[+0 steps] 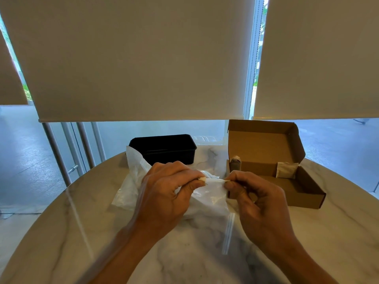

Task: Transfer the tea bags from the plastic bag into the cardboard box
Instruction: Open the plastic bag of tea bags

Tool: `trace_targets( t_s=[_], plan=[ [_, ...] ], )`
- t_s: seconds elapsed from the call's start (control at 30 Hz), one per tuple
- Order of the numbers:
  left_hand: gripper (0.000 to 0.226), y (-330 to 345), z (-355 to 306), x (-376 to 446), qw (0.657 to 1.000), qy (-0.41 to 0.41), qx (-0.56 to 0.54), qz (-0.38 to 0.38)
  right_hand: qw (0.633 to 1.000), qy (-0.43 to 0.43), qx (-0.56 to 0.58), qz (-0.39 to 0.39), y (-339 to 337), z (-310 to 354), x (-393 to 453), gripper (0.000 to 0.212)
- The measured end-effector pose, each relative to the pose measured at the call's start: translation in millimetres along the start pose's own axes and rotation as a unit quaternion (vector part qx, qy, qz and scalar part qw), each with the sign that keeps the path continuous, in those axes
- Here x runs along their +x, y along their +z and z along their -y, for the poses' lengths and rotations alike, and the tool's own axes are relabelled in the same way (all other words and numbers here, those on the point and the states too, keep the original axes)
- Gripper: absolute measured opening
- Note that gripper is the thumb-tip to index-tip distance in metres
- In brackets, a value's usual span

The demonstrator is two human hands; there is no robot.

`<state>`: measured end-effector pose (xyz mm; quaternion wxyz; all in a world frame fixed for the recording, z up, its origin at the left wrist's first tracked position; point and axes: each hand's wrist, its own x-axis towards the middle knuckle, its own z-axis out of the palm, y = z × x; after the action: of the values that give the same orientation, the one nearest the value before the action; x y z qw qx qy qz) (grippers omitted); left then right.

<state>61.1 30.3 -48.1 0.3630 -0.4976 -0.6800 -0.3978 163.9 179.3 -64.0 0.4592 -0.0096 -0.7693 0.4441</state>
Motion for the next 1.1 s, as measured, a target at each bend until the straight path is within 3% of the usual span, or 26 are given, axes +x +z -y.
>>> trace_targets(
  t_s=[0.2,0.27,0.33,0.4,0.63,0.93,1.1],
  plan=[
    [0.025,2.3,3.6,-2.2,1.0,0.001,0.016,0.003,0.996,0.04,-0.009,0.079,-7.7,2.2,4.0,0.014],
    [0.022,2.5,1.1,-1.8,1.0,0.016,0.027,0.001,0.993,0.042,-0.028,0.103,-9.4,4.8,5.0,0.026],
    [0.02,3.9,-1.7,-2.1,0.998,0.043,0.039,0.003,0.991,0.038,-0.044,0.124,-6.7,7.6,3.7,0.033],
    [0.019,6.0,-4.1,-2.4,0.997,0.067,0.041,0.005,0.989,0.012,-0.063,0.132,-2.5,8.5,2.1,0.027],
    [0.022,6.2,0.2,-1.4,0.996,0.087,0.033,0.015,0.994,-0.037,-0.068,0.076,-0.8,6.2,1.6,0.027],
    [0.037,1.1,4.7,1.1,0.996,0.082,0.025,0.006,0.996,-0.034,-0.067,0.049,-0.6,7.3,3.2,0.036],
    [0.032,0.2,9.1,0.3,0.997,0.075,0.029,0.006,0.996,-0.038,-0.07,0.043,-3.5,7.6,3.7,0.022]
  ],
)
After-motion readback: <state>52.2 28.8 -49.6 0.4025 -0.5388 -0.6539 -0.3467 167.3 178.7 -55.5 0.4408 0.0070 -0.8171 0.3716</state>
